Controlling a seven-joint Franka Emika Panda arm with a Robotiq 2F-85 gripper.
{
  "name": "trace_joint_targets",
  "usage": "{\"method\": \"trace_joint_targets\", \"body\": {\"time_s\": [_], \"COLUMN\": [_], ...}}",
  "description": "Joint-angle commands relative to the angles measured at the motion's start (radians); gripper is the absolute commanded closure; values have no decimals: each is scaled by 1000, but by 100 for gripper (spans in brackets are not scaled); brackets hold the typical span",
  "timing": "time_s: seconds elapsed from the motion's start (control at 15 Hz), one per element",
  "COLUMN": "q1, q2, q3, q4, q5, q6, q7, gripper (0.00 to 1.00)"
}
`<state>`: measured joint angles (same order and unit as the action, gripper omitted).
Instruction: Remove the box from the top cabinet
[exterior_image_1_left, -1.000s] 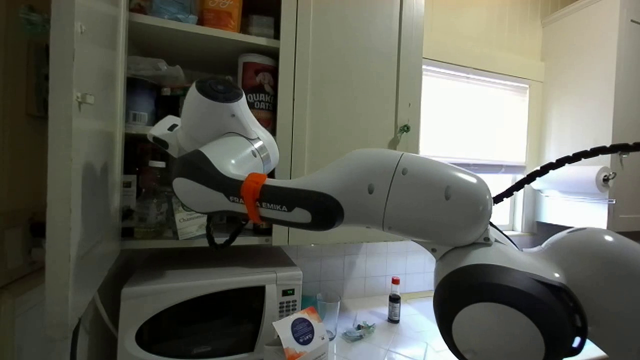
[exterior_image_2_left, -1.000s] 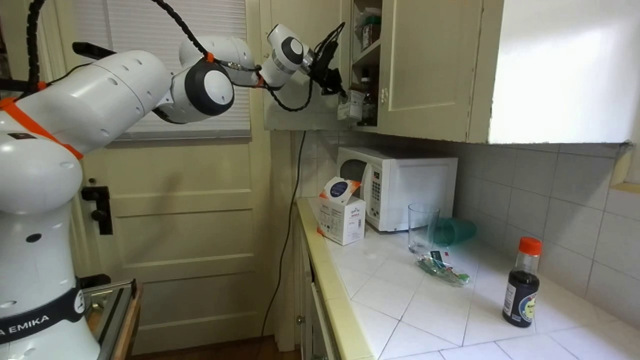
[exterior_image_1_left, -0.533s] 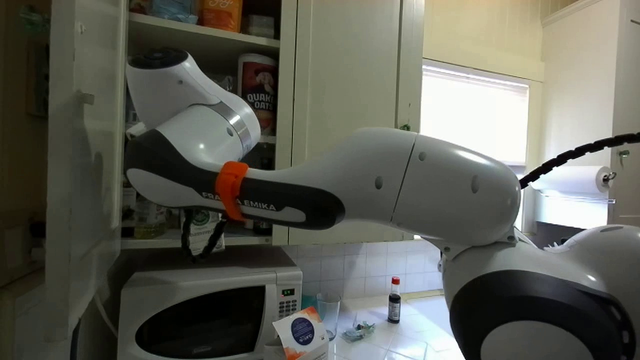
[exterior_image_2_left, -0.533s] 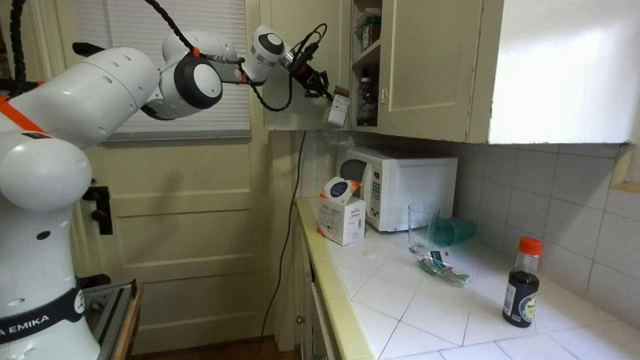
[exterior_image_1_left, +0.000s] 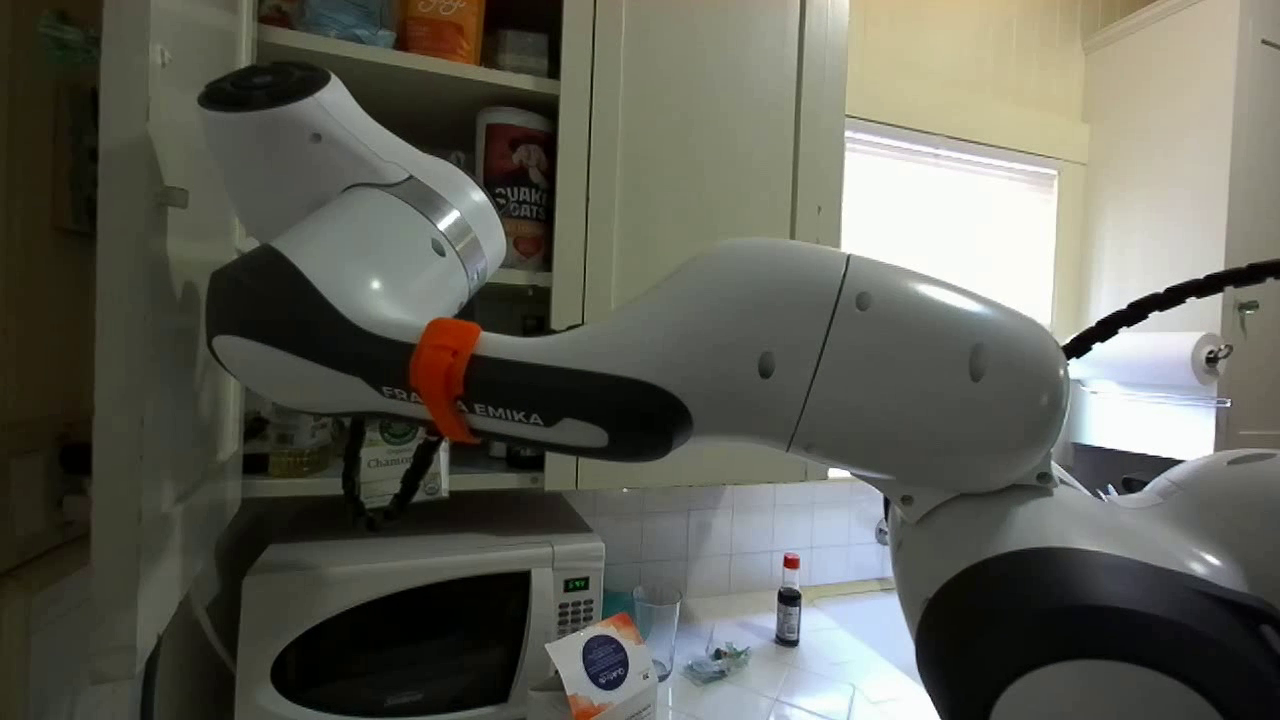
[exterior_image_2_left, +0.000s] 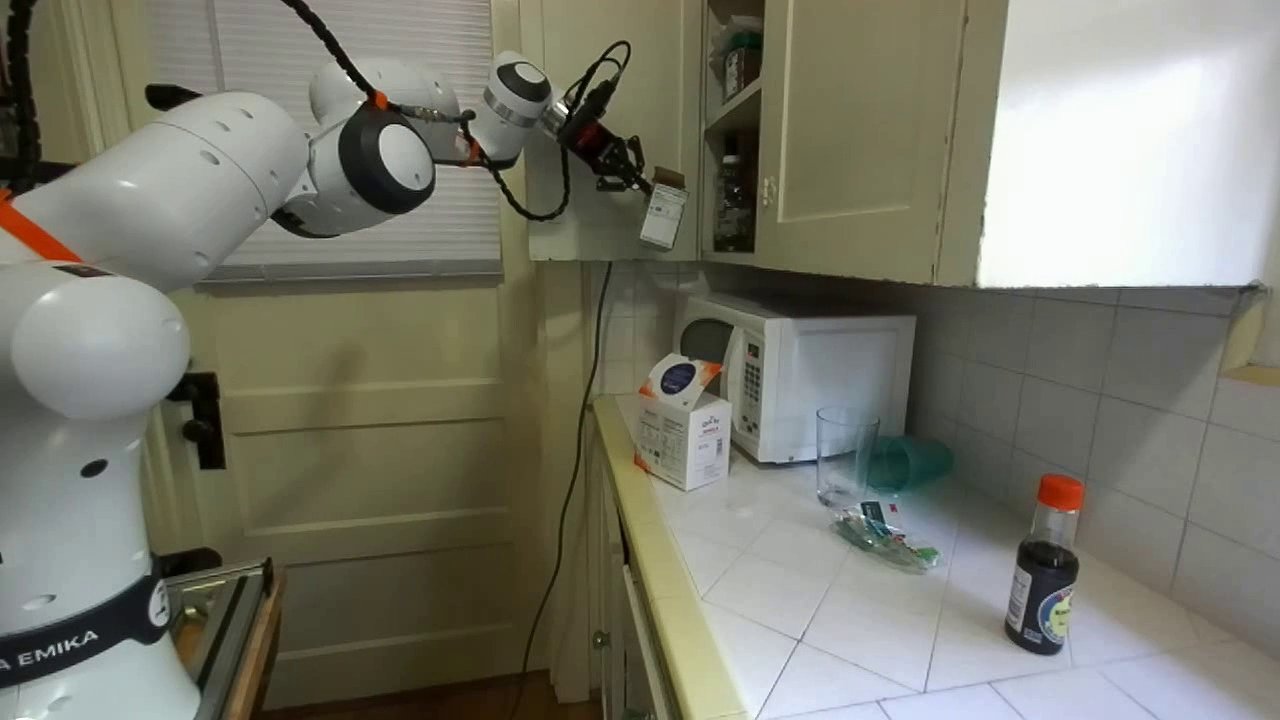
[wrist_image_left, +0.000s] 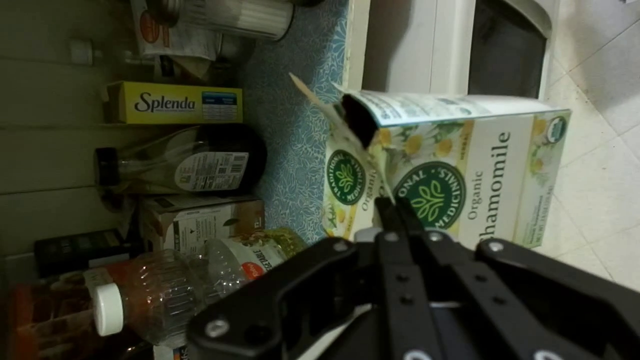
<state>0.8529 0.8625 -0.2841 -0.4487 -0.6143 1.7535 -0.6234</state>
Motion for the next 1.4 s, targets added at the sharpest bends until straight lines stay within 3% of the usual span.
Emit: {"method": "trace_joint_targets", "body": {"time_s": [0.0, 0.53, 0.8, 1.0, 1.2, 1.27, 1.33], "q1": [-4, -34, -36, -44, -58, -48, -53], "q2": [-9, -3, 8, 8, -10, 4, 4], "q3": [16, 68, 77, 81, 87, 81, 82], "q4": [-17, 4, 11, 2, -14, 1, 3], "q5": [-34, 20, 6, 0, 28, 1, 2], "q6": [-9, -241, -200, -161, -259, -210, -231], "q7": [30, 308, 367, 342, 397, 368, 373], "gripper": [100, 100, 100, 100, 100, 98, 98]}}
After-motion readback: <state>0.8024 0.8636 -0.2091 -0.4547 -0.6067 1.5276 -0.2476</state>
